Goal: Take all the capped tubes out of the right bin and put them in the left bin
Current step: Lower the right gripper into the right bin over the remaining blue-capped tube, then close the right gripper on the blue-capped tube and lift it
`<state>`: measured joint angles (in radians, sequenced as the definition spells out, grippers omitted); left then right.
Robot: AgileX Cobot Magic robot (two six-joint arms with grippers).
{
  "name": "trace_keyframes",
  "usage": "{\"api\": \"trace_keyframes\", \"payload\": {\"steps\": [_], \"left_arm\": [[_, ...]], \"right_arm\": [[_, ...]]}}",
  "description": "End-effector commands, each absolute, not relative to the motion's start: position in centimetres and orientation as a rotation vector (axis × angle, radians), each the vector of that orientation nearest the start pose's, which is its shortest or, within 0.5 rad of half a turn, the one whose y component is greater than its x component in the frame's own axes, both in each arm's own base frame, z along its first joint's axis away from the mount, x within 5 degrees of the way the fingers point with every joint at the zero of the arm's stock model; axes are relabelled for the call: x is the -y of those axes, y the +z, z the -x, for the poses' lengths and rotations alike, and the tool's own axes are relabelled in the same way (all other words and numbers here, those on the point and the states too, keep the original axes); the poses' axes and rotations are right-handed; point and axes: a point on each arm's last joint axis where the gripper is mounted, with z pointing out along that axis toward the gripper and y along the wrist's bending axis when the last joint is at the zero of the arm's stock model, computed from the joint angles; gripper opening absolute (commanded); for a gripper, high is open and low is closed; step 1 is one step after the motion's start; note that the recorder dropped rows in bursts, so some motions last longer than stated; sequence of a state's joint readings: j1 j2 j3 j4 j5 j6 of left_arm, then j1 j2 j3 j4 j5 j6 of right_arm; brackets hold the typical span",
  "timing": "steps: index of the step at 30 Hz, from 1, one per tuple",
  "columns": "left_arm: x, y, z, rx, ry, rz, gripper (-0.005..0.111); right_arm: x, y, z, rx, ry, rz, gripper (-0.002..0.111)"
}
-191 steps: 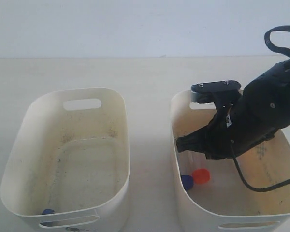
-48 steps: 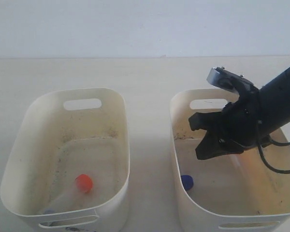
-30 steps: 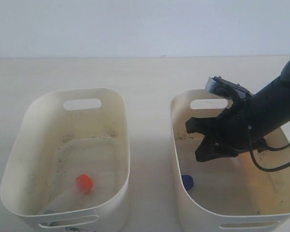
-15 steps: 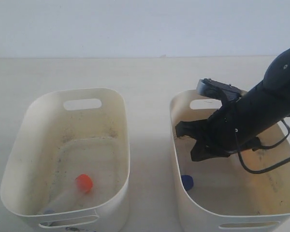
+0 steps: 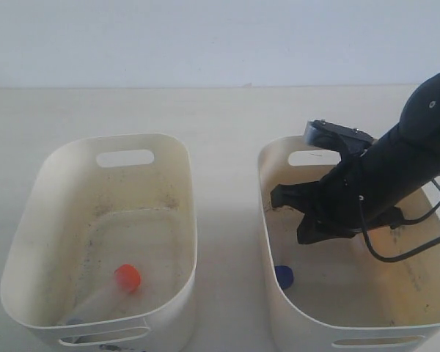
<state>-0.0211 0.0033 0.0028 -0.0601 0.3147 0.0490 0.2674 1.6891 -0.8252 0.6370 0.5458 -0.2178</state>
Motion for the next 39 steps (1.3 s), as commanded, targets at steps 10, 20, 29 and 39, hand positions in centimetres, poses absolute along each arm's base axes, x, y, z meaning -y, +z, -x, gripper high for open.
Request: {"api": "trace_keyframes", "payload": {"steps": [10, 20, 29, 39], "left_arm": [[0.3, 18.55, -5.42, -1.79, -0.043, -0.021, 0.004], [0.3, 18.55, -5.42, -1.79, -0.043, -0.021, 0.004], [0.3, 18.55, -5.42, -1.79, -0.043, -0.021, 0.004], [0.3, 18.55, -5.42, -1.79, -0.043, -0.021, 0.004]], "right_arm": [[-10.52, 15.81, -27.74, -2.857, 0.58, -0.043, 0.004], [-10.67, 15.81, -27.59, -2.871, 0.593, -0.064, 0.074], [-10.66, 15.83, -27.72, -2.858, 0.592, -0.08, 0.073], [-10.63, 15.86, -27.86, -2.843, 0.586, -0.082, 0.073]]}}
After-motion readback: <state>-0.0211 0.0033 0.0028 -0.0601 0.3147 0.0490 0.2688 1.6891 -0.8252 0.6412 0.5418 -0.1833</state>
